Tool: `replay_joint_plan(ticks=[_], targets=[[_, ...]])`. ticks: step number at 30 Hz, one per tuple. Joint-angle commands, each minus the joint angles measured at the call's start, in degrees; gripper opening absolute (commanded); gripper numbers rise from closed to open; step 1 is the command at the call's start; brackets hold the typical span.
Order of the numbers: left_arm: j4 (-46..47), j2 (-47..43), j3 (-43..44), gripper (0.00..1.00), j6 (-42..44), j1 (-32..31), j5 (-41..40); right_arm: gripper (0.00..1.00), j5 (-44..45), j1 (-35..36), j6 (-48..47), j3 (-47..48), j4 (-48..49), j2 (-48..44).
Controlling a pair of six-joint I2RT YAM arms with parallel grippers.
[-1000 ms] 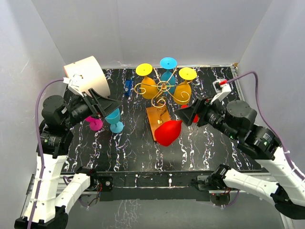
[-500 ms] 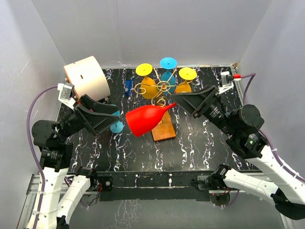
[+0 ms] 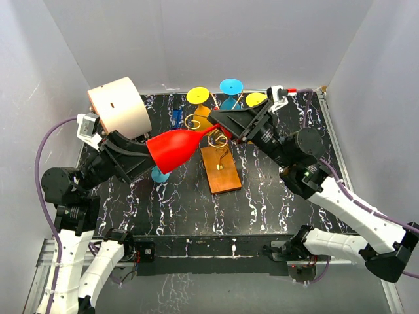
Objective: Take the wine glass off the wine glass rack
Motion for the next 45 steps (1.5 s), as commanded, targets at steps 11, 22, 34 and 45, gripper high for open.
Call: replay_joint_plan(ticks=[11, 22, 34, 45], targets=[[-1.1, 0.1, 0.5, 0.08, -1.6, -0.2, -3.1, 0.61, -4.2, 0.0, 3.0, -1.7, 11.3, 0.1], [-8.4, 0.7, 4.7, 0.00, 1.9, -0.2, -6.6, 0.98, 1.8, 0.0, -8.2, -1.3, 2.2, -5.0], [-35.1, 4.6, 21.6, 0.00, 18.8, -0.2, -21.0, 0.98, 22.9, 0.0, -25.3, 4.9, -16.7, -14.1], [-84.8, 16.5, 48.6, 0.00, 35.4, -0.2, -78.0, 0.98, 32.4, 0.0, -36.7, 3.3, -19.3, -19.8]])
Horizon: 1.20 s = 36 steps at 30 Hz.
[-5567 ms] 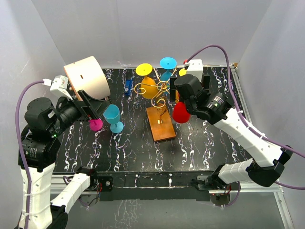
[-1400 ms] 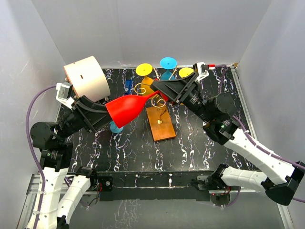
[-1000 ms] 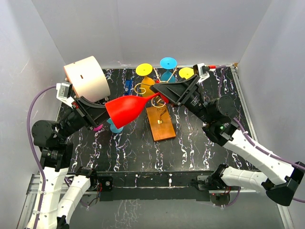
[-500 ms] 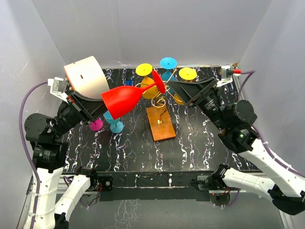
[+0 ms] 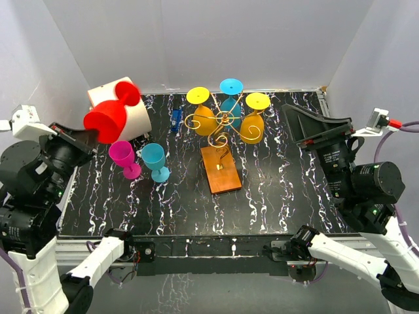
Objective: Take the wine glass off the wine glass rack
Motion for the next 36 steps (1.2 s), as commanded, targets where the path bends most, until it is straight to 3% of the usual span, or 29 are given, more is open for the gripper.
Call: replay_joint_plan(ticks=[1, 9, 14, 17, 22, 29, 33, 36], targets=[[-20.4, 4.6, 4.0, 0.00, 9.0, -0.1, -27.6, 0.98, 4.3, 0.0, -6.3, 1.7, -2.0, 0.2], [-27.4, 6.7, -8.9, 0.00, 10.1, -1.2, -53.2, 0.98, 2.6, 0.0, -8.1, 2.4, -3.7, 1.6], [-23.5, 7.5, -19.3, 0.00, 8.3, -1.2, -57.4, 0.98, -0.2, 0.0, -7.8, 3.1, -4.8, 2.7], [-17.8, 7.9, -23.3, 0.00, 8.6, -1.1, -54.0, 0.97, -1.8, 0.0, -6.9, 3.8, -5.9, 3.4], [-13.2, 11.7, -22.2, 0.00, 7.4, 1.1, -46.9, 0.98, -3.3, 0.0, -6.1, 5.2, -8.4, 3.7], [-7.4, 19.0, -19.6, 0.00, 12.1, 19.5, -27.7, 0.97, -2.4, 0.0, -5.8, 5.7, -10.5, 1.9], [-6.7, 22.6, -18.2, 0.00, 11.7, 23.3, -20.8, 0.97, -1.3, 0.0, -6.2, 5.5, -10.8, 1.2], [-7.3, 24.6, -18.6, 0.00, 9.7, 25.2, -20.7, 0.98, -1.2, 0.0, -6.5, 5.5, -11.1, 1.1]])
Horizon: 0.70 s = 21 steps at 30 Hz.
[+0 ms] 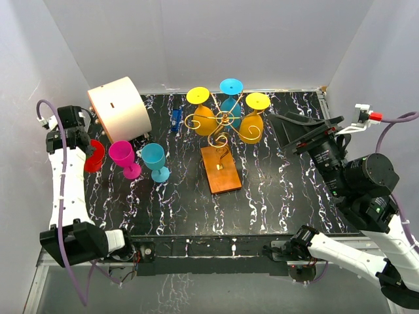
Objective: Take the wine glass off the wine glass rack
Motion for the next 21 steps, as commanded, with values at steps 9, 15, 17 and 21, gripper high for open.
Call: replay_joint_plan(ticks=[9, 15, 17, 21], targets=[[1.1, 5.8, 2.9, 0.00, -4.3, 8.3, 12.9, 0.98, 1.8, 0.0, -0.7, 0.2, 0.8, -2.0], [1.5, 8.8, 2.9, 0.00, -7.1, 12.4, 19.1, 0.98, 1.9, 0.0, -0.8, -0.2, 1.2, -2.1], [1.5, 9.2, 2.6, 0.00, -7.8, 13.3, 19.7, 0.98, 1.9, 0.0, -1.0, 0.0, 1.2, -2.1], [0.9, 10.1, 2.2, 0.00, -9.9, 14.6, 20.0, 0.98, 2.4, 0.0, -1.2, -0.4, 1.2, -2.6]])
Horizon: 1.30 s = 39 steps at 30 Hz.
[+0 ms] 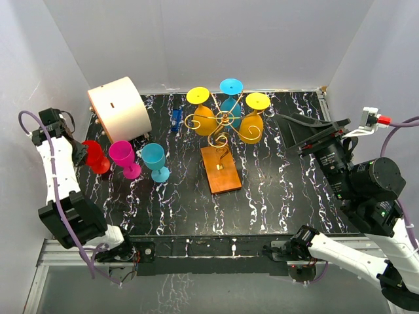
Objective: Take the wine glass off the wine glass rack
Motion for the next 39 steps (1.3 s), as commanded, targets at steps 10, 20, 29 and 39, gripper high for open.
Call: replay_joint_plan(ticks=[10, 20, 29, 39], targets=[[-1.6, 3.8, 0.3, 0.00, -4.0, 1.4, 3.7, 0.98, 1.5, 0.0, -1.1, -1.1, 1.9, -1.8], [-1.7, 6.1, 1.2, 0.04, -3.9, 1.4, 1.2, 0.98, 1.7, 0.0, -0.7, -1.2, 1.4, -2.3], [-2.3, 1.7, 4.9, 0.66, -1.7, 1.4, -2.3, 0.98, 1.1, 0.0, -0.5, -0.5, 1.2, -1.6], [1.2, -12.6, 2.0, 0.99, 4.7, 1.3, 7.3, 0.98, 1.0, 0.0, -1.5, 0.2, -5.6, 0.1]])
